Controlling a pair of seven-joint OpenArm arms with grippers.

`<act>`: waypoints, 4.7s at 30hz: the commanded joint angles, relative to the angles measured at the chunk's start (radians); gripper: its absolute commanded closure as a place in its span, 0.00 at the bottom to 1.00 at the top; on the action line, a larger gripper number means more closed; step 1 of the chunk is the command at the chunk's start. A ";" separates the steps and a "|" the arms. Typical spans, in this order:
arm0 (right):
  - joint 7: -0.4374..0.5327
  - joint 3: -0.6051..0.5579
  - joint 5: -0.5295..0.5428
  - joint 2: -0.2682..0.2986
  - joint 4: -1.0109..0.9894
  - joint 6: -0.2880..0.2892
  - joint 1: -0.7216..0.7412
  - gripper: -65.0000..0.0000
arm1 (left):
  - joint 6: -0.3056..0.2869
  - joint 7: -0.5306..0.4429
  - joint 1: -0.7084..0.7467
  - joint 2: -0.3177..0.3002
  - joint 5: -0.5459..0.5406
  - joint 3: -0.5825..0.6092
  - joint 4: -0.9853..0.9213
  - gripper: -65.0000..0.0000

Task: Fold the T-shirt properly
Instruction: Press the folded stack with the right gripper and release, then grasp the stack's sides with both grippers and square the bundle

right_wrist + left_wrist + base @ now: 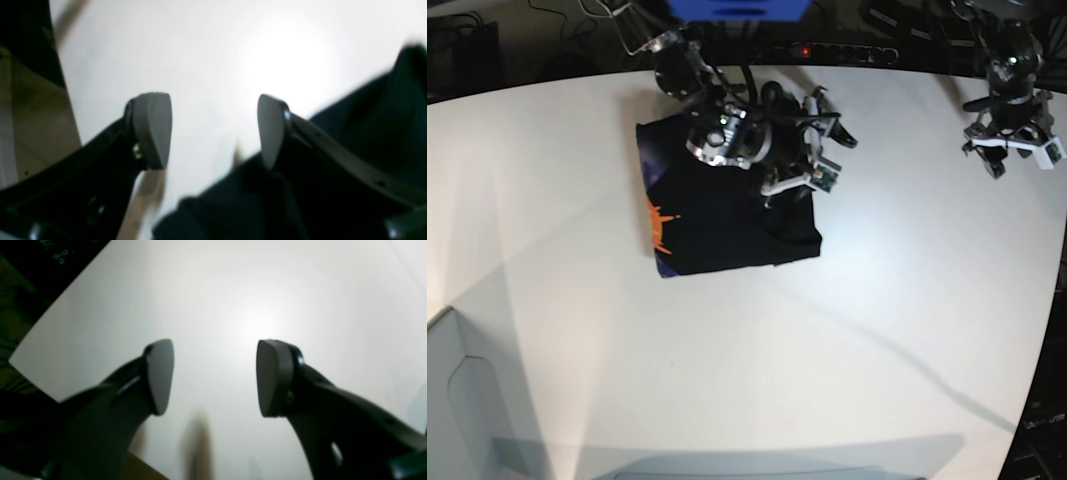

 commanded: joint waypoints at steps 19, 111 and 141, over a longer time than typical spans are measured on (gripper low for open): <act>0.012 0.515 0.015 0.040 0.365 0.006 0.017 0.37 | 0.006 -0.021 -0.003 0.004 -0.402 0.440 0.022 0.35; 0.068 0.603 0.015 -0.021 0.282 0.006 -0.249 1.00 | -0.002 -0.032 -0.411 -0.168 -0.356 0.931 -0.544 1.00; 0.005 0.778 0.021 0.047 0.455 0.006 -0.137 1.00 | -0.003 -0.031 -0.707 -0.226 -0.354 1.232 -0.710 1.00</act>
